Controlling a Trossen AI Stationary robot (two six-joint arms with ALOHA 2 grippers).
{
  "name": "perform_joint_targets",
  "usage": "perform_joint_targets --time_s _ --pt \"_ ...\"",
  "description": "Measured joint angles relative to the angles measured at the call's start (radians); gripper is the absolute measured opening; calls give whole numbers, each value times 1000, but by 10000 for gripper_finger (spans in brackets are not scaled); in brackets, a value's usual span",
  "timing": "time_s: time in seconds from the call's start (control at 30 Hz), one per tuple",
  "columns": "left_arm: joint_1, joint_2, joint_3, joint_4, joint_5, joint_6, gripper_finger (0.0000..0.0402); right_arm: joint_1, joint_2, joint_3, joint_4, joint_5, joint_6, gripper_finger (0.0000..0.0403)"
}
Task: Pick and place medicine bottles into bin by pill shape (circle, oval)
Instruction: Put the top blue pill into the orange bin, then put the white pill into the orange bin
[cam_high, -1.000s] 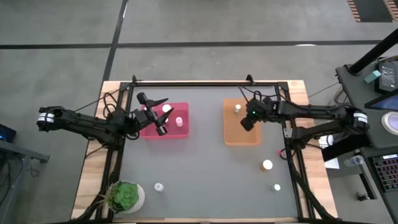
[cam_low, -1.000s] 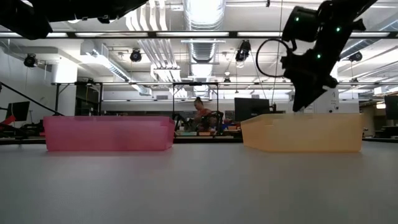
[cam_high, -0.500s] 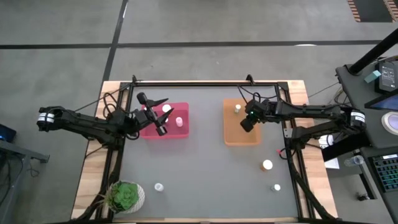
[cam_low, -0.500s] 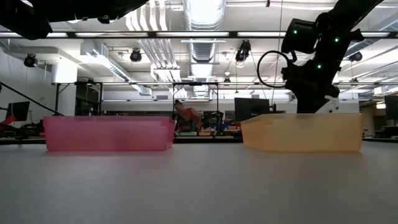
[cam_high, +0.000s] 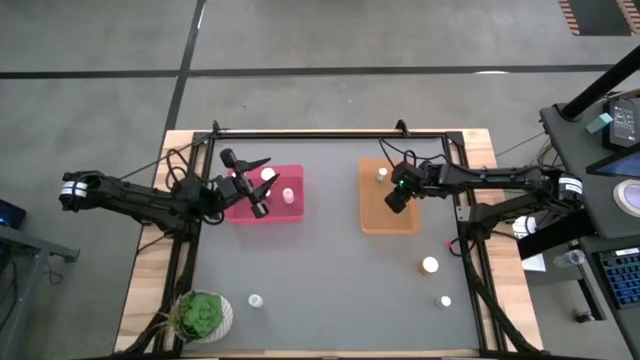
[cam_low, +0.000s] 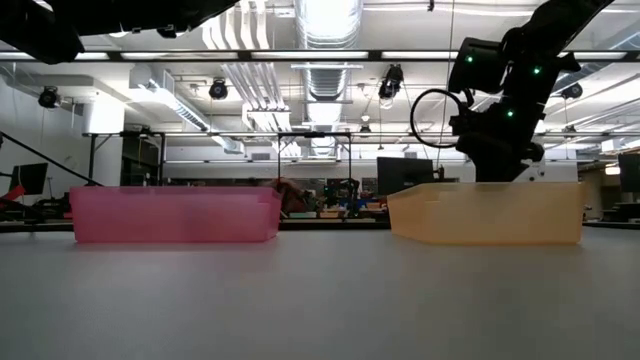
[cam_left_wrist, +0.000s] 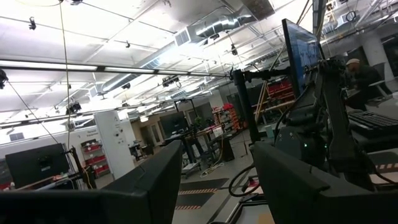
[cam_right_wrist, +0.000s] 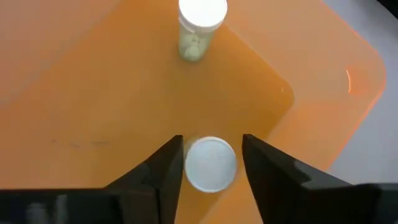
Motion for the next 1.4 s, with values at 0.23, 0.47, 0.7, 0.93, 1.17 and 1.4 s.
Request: perform_joint_targets --time_s 0.23,0.47,0.7,0.93,1.17,1.4 --pt "0 0 0 0 0 1 185 0 -7 0 -2 0 -3 204" --pt "0 0 0 0 0 1 185 1 -22 52 -41 0 -3 216" --pt "0 0 0 0 0 2 185 41 -67 111 -53 0 12 215" --pt "0 0 0 0 0 2 185 160 -130 116 -17 1 89 215" --pt "0 0 0 0 0 1 185 326 -148 116 130 13 81 215" --pt "0 0 0 0 0 1 185 513 -93 116 326 155 19 215"
